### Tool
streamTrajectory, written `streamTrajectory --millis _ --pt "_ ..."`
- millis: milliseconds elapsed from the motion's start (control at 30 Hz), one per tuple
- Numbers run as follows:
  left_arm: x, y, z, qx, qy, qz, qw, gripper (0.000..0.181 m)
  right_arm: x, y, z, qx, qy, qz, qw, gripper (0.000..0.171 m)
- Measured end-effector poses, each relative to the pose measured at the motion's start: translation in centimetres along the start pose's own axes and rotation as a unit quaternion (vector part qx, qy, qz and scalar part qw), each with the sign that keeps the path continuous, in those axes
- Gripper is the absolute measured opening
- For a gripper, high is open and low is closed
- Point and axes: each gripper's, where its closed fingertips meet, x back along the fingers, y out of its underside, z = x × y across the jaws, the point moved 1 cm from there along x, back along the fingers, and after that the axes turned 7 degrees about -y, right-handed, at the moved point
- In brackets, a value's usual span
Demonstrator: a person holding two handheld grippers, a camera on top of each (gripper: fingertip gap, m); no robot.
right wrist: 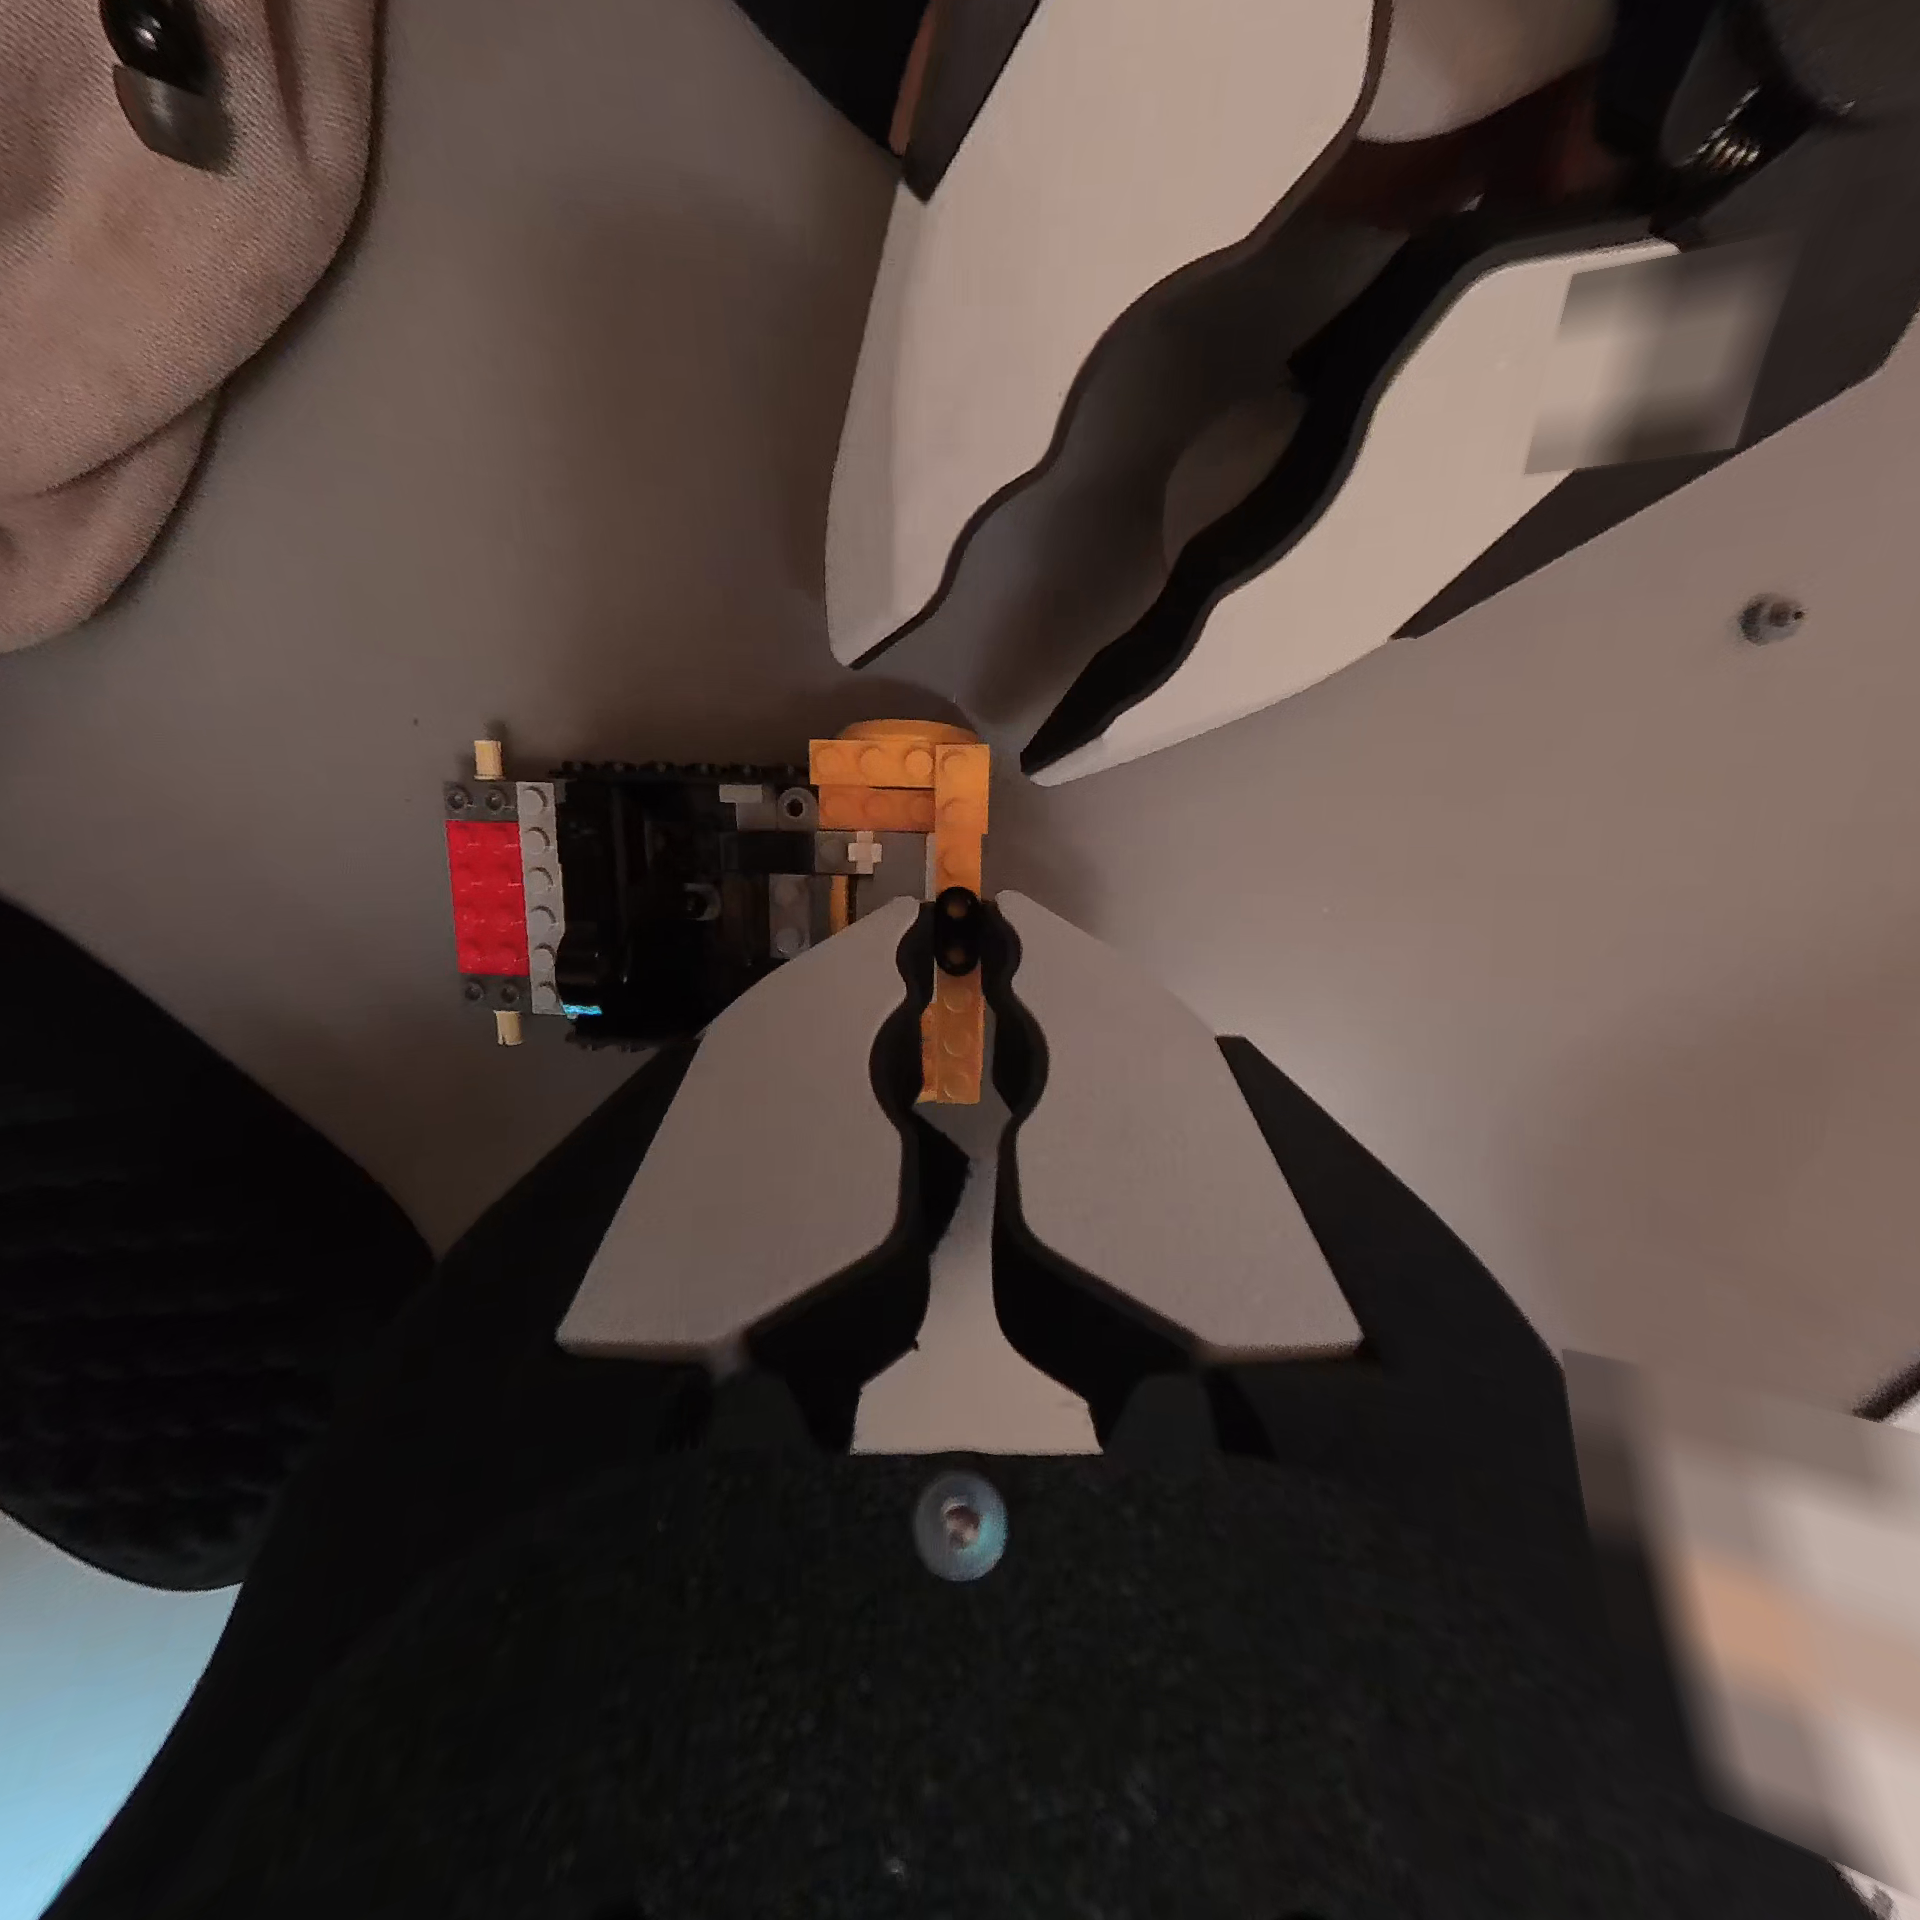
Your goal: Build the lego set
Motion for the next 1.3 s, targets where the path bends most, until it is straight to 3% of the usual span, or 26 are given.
streamTrajectory --millis 1300 --pt "-0.33 0.17 0.37 -0.032 -0.004 0.0 0.999 0.033 -0.4 -0.18 0.04 -0.057 -0.018 0.014 0.998 0.011"
